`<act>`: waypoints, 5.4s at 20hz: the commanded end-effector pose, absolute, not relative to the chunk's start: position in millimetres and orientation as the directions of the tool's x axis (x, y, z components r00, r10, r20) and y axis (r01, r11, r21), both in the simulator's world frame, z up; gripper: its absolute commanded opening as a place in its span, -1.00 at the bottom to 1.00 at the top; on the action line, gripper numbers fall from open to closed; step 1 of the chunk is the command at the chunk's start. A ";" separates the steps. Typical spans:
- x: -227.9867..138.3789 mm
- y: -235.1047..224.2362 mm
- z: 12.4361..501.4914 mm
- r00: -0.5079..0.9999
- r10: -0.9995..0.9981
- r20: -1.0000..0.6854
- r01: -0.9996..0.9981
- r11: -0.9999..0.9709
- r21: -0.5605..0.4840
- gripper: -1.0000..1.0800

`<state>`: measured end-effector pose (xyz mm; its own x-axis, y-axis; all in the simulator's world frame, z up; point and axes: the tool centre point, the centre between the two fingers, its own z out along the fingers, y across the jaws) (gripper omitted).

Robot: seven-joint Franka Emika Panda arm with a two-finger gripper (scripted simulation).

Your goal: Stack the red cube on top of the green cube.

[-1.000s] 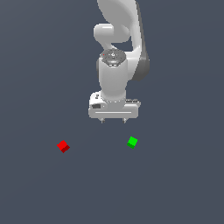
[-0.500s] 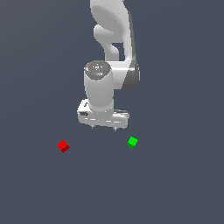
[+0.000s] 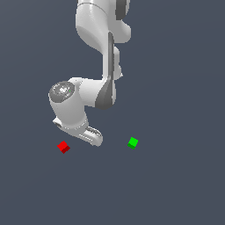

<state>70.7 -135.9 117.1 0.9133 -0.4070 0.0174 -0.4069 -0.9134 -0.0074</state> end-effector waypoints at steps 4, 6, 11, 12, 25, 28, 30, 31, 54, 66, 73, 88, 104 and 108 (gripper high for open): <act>76.7 -194.0 94.6 0.840 -0.542 0.010 -0.542 -0.840 -0.004 0.92; 76.5 -211.2 87.9 0.814 -0.580 0.007 -0.580 -0.815 -0.003 0.92; 73.7 -244.8 75.1 0.759 -0.651 0.002 -0.651 -0.759 -0.001 0.92; 73.0 -249.5 73.3 0.751 -0.660 0.002 -0.660 -0.751 0.000 0.92; 70.7 -259.8 69.1 0.732 -0.681 0.000 -0.681 -0.732 0.000 0.92; 70.5 -259.9 63.0 0.732 -0.681 0.000 -0.681 -0.732 0.000 0.92; 70.4 -259.4 55.0 0.733 -0.681 0.000 -0.681 -0.733 0.000 0.92; 70.2 -259.4 49.8 0.733 -0.681 0.000 -0.681 -0.733 0.000 0.92; 70.7 -258.5 19.7 0.734 -0.679 -0.001 -0.679 -0.734 0.000 -1.00; 69.5 -258.0 67.1 0.734 -0.679 -0.001 -0.679 -0.734 0.000 -1.00; 69.2 -257.9 109.6 0.734 -0.679 -0.001 -0.679 -0.734 0.000 -1.00; 69.5 -246.4 117.6 0.734 -0.679 0.001 -0.679 -0.734 0.000 -1.00; 57.3 -100.1 94.2 0.734 -0.679 0.001 -0.679 -0.734 0.000 -1.00; 53.7 -50.3 86.2 0.734 -0.679 0.001 -0.679 -0.734 0.000 -1.00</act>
<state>55.4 -69.4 88.9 0.7347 -0.6784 -0.0001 -0.6784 -0.7347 0.0002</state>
